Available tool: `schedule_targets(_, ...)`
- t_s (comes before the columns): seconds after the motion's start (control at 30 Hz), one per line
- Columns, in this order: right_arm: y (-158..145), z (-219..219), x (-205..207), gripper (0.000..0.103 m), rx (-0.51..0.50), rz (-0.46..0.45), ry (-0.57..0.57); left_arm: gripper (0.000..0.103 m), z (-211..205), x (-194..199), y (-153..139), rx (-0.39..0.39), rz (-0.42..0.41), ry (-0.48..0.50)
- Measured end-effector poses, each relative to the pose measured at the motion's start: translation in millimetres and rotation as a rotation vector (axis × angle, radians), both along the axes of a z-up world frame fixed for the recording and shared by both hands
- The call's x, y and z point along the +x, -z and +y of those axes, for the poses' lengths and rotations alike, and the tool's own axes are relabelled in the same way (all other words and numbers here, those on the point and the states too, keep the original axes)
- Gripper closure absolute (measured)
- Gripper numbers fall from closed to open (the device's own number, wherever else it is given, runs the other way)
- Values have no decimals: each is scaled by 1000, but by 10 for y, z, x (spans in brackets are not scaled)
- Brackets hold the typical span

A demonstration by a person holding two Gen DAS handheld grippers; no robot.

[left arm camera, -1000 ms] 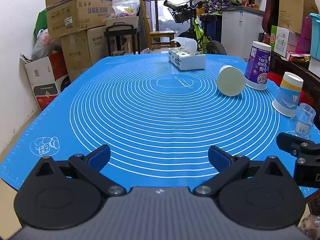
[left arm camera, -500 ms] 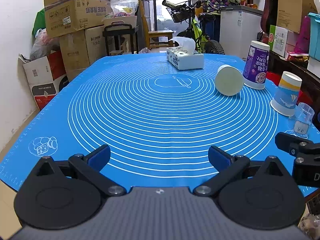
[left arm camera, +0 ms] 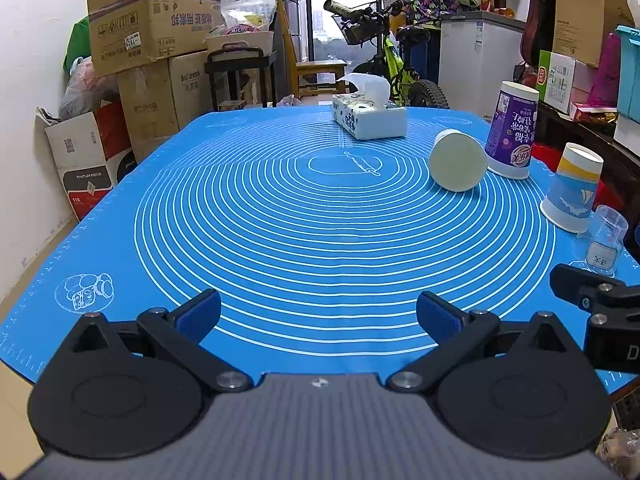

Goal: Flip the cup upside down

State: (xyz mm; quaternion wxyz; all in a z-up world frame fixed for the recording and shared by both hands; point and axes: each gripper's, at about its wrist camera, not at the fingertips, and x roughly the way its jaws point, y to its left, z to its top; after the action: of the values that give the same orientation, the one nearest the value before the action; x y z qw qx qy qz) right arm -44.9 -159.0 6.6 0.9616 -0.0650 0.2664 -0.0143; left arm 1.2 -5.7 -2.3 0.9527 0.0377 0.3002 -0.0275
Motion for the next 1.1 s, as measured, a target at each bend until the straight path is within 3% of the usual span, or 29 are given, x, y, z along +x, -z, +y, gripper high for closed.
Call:
schedule_targets(0.77, -59, -78, 39, 3, 10, -22, -6, 1, 11, 46, 0, -19, 5, -15)
schedule_targets(0.87, -121, -125, 106, 3, 15, -35, -6, 1, -32, 105, -27, -60, 29, 16)
schedule_targets(1.1, -328, -367, 358, 3, 40, -79, 19, 1, -217, 305, -144, -75, 34, 76)
